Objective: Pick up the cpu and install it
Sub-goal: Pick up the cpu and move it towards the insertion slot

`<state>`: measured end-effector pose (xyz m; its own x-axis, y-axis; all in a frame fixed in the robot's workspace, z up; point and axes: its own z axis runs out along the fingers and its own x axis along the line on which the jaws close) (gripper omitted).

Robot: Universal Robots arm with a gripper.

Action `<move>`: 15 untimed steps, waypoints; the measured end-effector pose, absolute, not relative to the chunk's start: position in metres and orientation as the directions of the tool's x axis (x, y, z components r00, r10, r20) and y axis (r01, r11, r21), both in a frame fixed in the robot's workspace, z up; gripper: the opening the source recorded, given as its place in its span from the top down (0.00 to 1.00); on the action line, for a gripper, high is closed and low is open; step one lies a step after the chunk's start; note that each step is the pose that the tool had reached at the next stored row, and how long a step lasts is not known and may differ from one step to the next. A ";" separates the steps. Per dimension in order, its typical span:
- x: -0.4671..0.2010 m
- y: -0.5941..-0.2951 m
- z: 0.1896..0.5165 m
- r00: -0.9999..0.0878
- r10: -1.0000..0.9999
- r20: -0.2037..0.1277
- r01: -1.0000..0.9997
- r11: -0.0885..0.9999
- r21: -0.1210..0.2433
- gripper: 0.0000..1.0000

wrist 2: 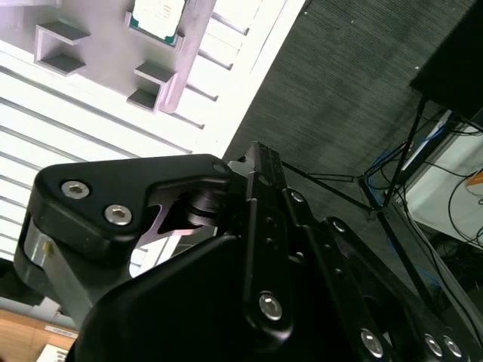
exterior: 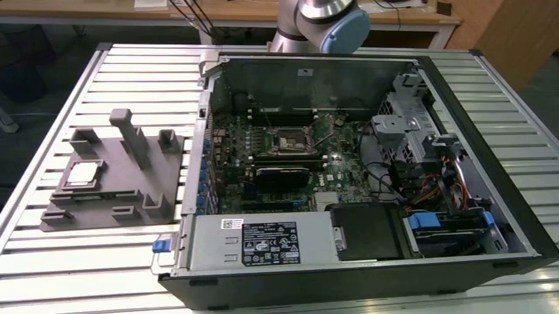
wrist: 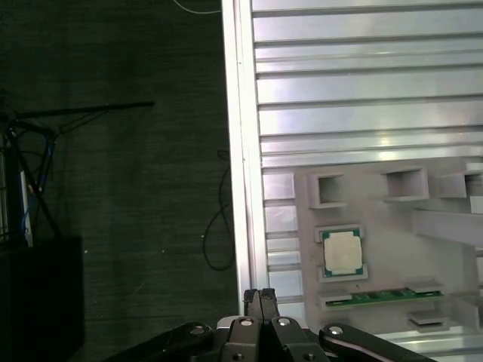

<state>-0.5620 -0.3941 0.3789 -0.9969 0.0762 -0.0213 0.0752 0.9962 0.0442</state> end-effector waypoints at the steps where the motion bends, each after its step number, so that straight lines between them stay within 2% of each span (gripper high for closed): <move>1: -0.561 -0.394 0.379 -0.997 0.076 -0.021 0.075 0.996 0.044 0.89; 15: -0.543 -0.394 0.379 -0.997 0.076 -0.021 0.075 0.996 0.044 0.89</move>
